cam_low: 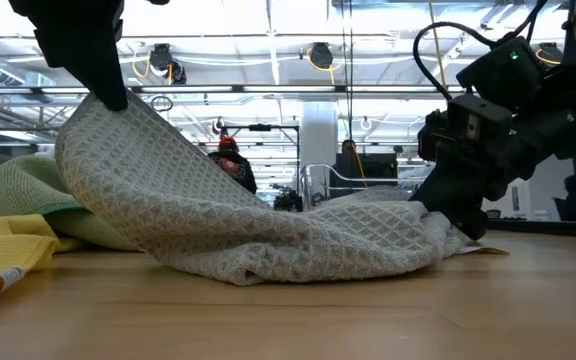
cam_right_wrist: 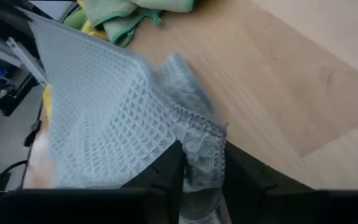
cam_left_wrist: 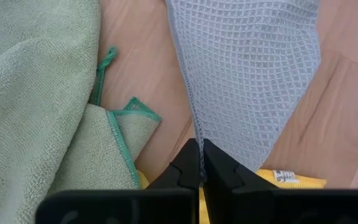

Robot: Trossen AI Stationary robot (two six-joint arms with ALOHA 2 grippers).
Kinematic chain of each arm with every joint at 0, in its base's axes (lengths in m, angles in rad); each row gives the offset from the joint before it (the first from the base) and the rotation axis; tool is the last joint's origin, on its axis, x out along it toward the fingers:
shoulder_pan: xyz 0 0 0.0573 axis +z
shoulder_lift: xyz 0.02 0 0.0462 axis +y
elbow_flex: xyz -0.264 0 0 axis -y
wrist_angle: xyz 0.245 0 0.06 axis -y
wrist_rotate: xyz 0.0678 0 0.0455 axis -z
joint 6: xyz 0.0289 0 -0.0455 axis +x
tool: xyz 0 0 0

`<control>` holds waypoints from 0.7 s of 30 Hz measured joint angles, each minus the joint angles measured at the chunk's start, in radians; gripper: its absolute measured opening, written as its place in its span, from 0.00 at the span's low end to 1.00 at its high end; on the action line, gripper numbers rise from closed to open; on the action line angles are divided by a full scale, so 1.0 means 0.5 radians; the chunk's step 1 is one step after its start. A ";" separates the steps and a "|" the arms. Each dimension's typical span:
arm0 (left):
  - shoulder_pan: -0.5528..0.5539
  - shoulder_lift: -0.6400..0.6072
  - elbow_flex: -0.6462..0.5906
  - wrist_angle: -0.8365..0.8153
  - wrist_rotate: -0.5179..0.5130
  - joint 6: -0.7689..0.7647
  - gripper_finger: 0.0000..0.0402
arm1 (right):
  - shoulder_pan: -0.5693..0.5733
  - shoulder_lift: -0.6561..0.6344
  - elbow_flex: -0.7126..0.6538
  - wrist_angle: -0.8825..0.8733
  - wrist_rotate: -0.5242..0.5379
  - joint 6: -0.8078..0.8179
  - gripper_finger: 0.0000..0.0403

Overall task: Fold microfiber towels
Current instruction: Fold the light gray towel

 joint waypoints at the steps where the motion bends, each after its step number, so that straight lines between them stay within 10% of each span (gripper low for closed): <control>1: 0.000 0.000 0.000 0.001 0.000 -0.001 0.01 | 0.000 -0.009 0.000 0.020 -0.015 -0.016 0.25; 11: 0.000 0.000 0.000 -0.001 -0.001 -0.010 0.01 | 0.066 -0.339 0.001 -0.056 -0.087 -0.242 0.40; 21: 0.000 0.000 0.000 -0.001 -0.006 -0.005 0.01 | 0.117 -0.744 0.001 -0.582 -0.087 -0.385 0.30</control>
